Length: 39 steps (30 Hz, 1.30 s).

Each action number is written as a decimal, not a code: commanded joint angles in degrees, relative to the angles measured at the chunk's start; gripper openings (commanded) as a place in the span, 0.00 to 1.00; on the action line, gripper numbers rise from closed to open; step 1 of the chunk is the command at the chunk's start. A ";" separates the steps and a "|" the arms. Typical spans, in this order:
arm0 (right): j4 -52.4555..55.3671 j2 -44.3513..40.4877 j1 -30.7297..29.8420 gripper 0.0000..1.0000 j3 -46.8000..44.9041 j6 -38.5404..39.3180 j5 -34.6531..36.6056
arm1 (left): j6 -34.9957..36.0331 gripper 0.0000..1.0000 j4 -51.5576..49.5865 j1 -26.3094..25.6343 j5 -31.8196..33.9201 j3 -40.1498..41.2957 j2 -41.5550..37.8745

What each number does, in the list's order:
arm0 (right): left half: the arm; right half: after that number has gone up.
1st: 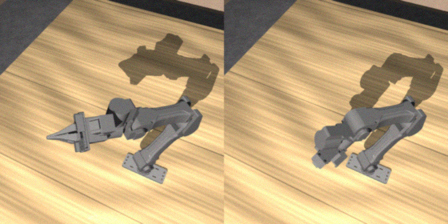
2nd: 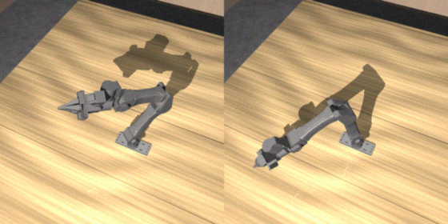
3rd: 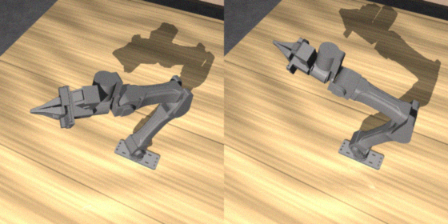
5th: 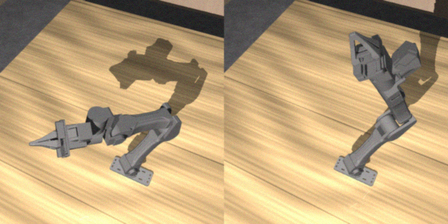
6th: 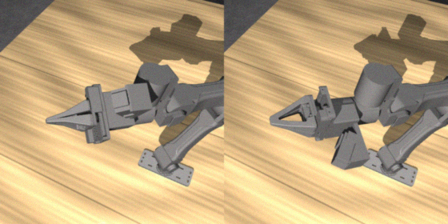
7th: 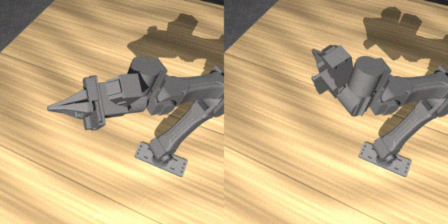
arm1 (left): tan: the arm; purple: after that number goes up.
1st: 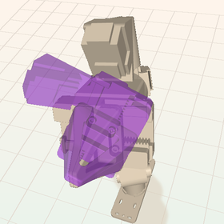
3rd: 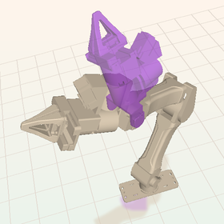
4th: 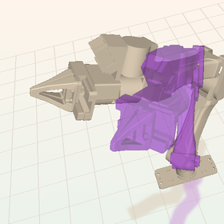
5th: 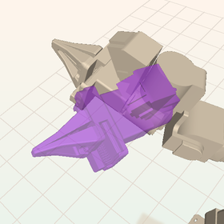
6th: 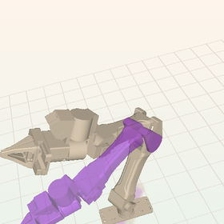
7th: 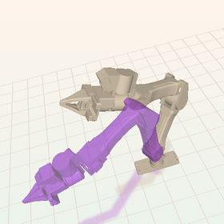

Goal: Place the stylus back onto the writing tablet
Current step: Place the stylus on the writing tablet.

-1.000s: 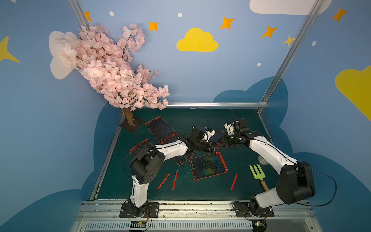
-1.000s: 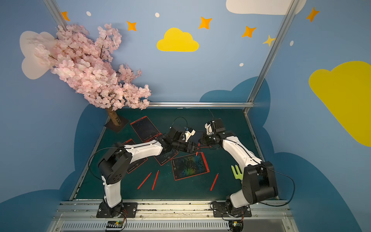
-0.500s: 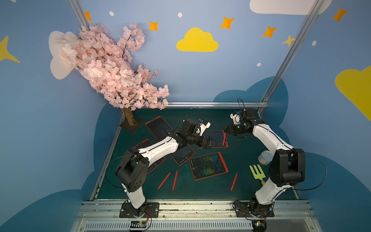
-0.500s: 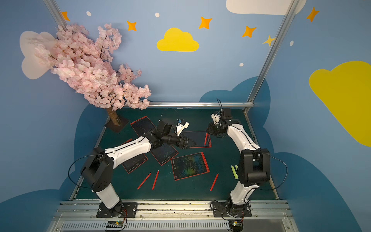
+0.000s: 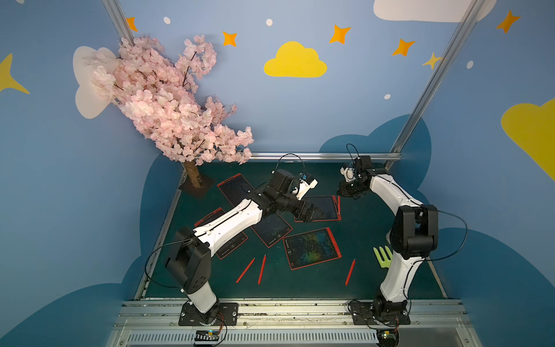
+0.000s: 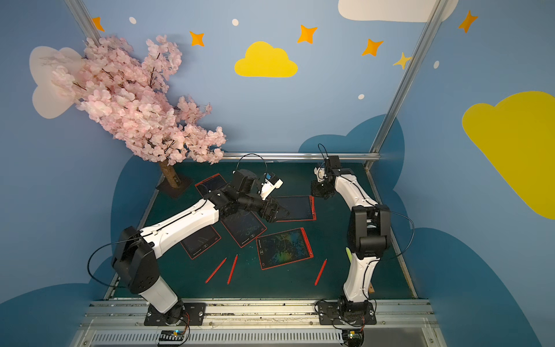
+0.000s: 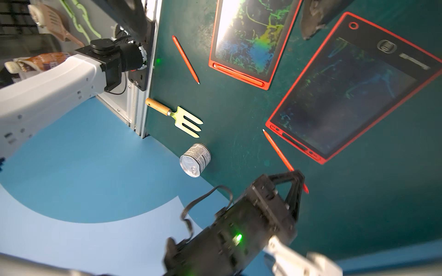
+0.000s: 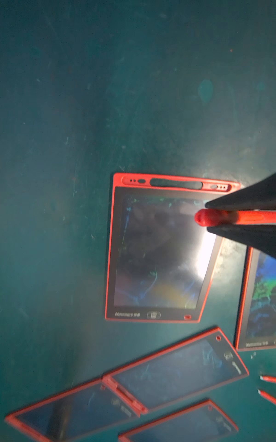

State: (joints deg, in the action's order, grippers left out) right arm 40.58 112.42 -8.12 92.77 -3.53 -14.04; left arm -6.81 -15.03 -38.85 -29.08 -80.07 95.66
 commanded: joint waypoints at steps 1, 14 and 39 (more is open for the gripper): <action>2.88 2.71 0.24 0.07 2.94 2.79 2.84 | 2.71 0.99 -1.57 0.29 -0.50 0.40 -0.50; 4.25 9.77 -0.15 0.08 8.46 4.18 5.61 | 1.09 0.99 -1.40 -0.35 0.61 1.86 -2.34; 7.11 15.90 -3.13 0.10 12.77 2.85 9.65 | 1.70 0.99 -2.46 -1.05 1.22 1.76 -2.38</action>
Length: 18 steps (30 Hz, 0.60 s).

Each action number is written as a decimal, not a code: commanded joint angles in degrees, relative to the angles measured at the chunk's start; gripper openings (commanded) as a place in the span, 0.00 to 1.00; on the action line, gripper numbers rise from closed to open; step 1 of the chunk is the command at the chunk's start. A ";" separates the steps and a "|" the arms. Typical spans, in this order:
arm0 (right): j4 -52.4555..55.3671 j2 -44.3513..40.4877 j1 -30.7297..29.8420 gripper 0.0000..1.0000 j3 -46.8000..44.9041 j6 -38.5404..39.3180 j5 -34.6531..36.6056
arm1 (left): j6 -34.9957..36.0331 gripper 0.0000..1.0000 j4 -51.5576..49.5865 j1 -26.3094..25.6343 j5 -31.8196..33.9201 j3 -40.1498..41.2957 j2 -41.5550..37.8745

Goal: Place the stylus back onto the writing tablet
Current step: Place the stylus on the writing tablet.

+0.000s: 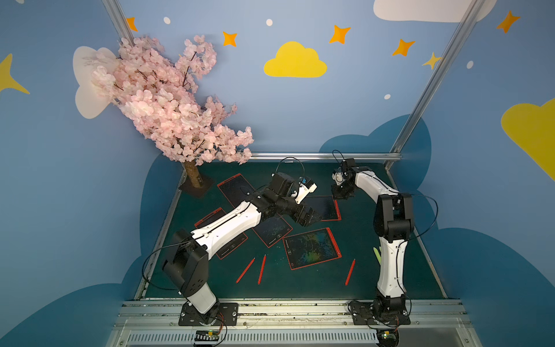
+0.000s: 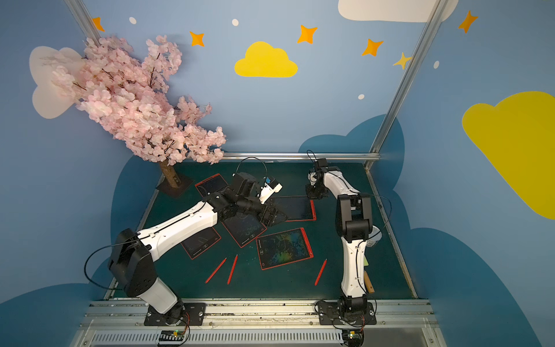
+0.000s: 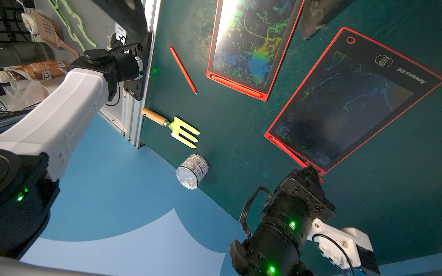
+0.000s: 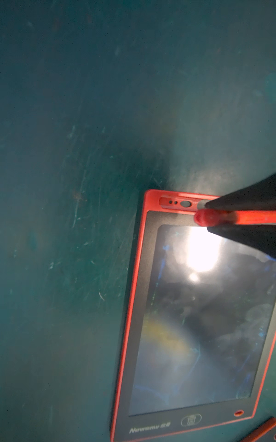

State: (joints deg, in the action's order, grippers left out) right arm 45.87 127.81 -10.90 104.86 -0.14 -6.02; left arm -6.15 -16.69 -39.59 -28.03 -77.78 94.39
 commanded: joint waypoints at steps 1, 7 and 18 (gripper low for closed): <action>1.70 0.38 -0.31 0.11 0.26 -0.69 1.69 | 0.99 0.99 -0.68 -0.30 0.18 -0.52 -1.14; 1.62 0.11 -0.34 0.12 -0.63 -1.00 1.91 | 1.06 0.99 -0.87 -0.30 0.25 -0.62 -1.21; 3.26 0.66 -0.48 0.14 -0.56 -1.35 2.15 | 1.41 0.99 -1.27 -0.40 1.04 -0.73 -1.16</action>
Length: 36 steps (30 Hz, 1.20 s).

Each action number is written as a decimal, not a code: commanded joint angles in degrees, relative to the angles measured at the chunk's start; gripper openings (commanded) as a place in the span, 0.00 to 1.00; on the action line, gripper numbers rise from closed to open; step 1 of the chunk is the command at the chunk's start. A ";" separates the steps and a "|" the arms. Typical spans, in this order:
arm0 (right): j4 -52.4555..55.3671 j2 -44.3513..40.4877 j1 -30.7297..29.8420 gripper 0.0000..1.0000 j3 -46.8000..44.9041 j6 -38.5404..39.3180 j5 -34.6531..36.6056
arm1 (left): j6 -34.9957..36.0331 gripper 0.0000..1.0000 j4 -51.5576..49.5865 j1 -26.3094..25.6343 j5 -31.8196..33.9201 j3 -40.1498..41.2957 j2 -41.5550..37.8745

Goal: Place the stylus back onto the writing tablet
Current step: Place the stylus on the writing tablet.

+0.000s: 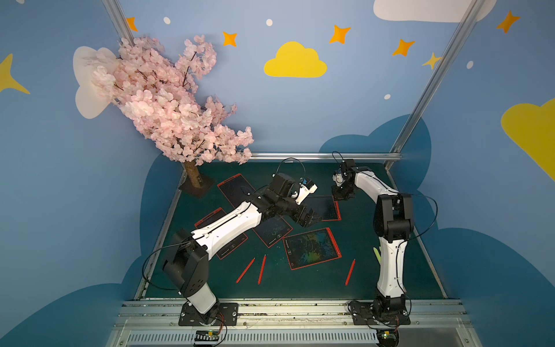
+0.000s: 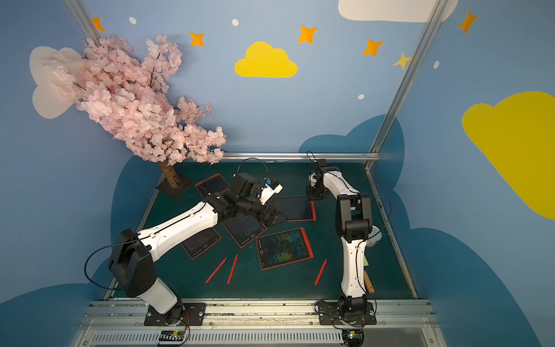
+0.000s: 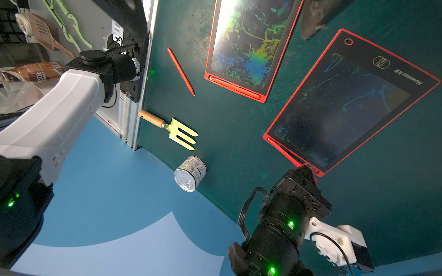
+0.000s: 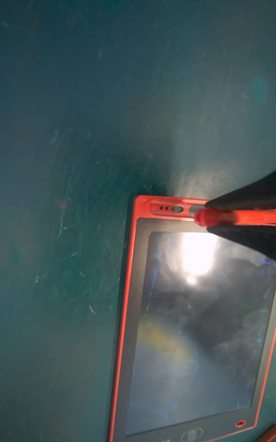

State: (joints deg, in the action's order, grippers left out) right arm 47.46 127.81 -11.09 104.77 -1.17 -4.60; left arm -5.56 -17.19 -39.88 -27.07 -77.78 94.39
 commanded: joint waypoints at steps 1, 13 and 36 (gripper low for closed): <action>1.67 0.62 -0.33 0.14 -0.45 -0.24 0.73 | 0.84 0.99 -0.83 -0.11 0.05 -0.69 -1.14; 2.72 1.46 -0.60 0.18 0.33 -0.39 0.73 | 1.06 0.99 -1.07 -0.20 0.35 -0.88 -1.12; 2.81 -0.82 -1.04 0.01 -4.71 -2.52 2.93 | 1.08 0.99 -1.27 -0.20 0.09 -0.97 -1.74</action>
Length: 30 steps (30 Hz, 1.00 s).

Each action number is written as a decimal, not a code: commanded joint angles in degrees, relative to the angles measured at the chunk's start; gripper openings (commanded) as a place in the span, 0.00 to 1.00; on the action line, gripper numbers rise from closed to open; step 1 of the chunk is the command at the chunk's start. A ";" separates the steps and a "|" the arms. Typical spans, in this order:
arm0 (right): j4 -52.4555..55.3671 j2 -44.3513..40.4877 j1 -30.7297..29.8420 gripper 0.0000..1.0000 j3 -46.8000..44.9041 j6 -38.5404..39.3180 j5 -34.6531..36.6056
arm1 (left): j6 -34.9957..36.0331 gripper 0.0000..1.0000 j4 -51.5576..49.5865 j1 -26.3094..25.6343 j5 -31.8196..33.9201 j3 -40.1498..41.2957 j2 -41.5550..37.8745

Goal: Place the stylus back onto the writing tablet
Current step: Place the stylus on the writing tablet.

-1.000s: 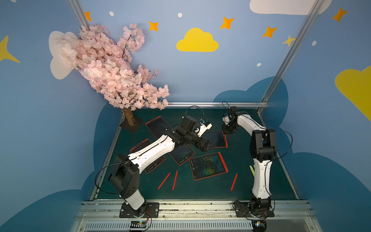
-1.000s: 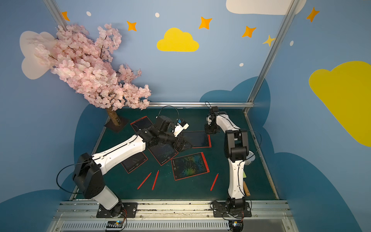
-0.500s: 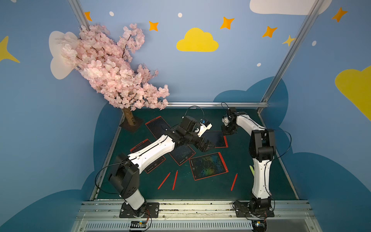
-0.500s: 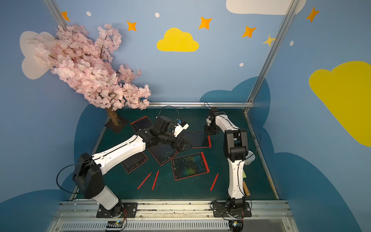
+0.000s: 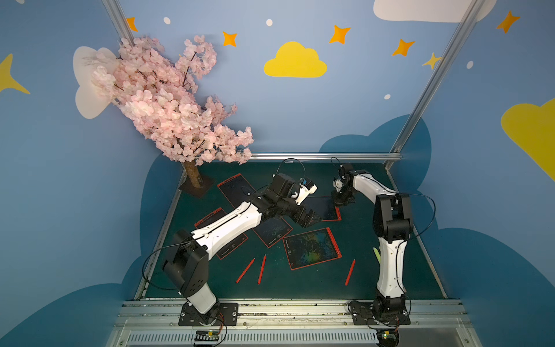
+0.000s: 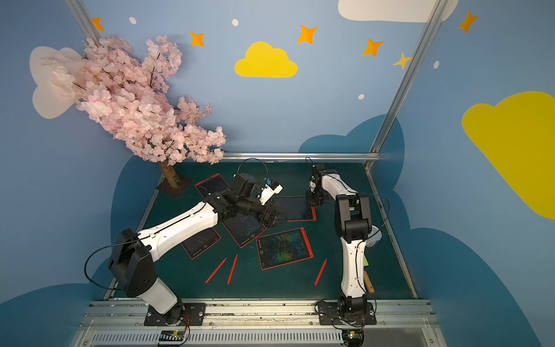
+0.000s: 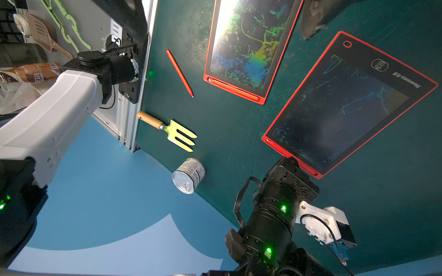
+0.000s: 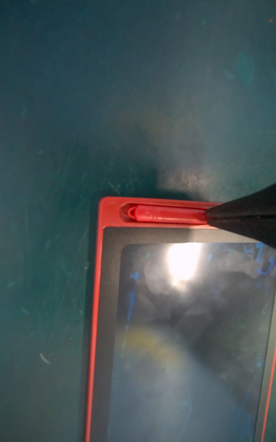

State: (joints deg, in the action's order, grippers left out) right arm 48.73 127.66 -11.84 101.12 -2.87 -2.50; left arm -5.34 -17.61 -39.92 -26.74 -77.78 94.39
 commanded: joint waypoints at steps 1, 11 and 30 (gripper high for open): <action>1.76 -0.48 -0.27 0.01 -0.86 -0.88 0.92 | 0.93 0.99 -0.83 -0.16 -0.26 -0.96 -1.75; 5.49 2.62 -1.34 0.00 2.29 -0.63 2.65 | 1.05 0.99 -1.03 -0.24 0.02 -0.97 -1.99; 0.04 -12.50 -2.24 0.15 -8.71 -6.07 -1.37 | -6.12 0.99 -1.71 1.69 -1.69 -3.75 -2.11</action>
State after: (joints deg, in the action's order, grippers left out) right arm 50.61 121.60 -13.56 95.20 -6.90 -1.23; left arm -8.32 -18.39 -39.24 -27.66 -79.24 94.00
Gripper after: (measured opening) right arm 0.143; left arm 0.986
